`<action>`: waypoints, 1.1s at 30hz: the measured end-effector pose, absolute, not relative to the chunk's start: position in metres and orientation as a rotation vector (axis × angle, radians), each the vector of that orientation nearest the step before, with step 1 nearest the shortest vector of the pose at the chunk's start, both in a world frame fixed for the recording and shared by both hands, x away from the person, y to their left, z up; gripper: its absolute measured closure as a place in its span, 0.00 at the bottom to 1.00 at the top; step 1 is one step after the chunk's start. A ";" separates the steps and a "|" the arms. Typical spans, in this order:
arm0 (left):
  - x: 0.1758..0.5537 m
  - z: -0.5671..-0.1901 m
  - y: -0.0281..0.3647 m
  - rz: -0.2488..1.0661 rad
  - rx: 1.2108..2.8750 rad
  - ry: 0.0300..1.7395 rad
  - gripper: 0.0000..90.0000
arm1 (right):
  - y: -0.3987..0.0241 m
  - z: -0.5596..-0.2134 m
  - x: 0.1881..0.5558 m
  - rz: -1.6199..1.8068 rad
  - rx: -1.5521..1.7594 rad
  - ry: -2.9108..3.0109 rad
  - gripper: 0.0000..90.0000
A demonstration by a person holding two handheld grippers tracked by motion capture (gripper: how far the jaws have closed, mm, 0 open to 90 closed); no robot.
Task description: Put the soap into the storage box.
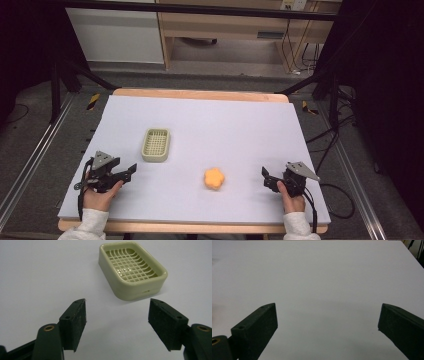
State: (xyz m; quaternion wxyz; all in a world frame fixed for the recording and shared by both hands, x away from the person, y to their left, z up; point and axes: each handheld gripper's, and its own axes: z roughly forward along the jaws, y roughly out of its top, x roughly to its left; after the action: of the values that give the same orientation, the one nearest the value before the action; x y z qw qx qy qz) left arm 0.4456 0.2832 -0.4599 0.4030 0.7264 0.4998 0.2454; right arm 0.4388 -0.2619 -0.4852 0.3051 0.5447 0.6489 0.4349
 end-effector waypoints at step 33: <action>0.441 -0.459 0.241 0.542 1.942 1.121 0.31 | -0.263 -0.486 0.440 1.144 1.472 1.710 0.03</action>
State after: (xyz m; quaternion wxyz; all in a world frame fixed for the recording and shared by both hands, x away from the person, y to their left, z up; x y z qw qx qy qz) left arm 0.4414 0.2405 -0.4591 0.4055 0.7695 0.4443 0.2146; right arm 0.4400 -0.2630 -0.4856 0.3011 0.5548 0.6447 0.4312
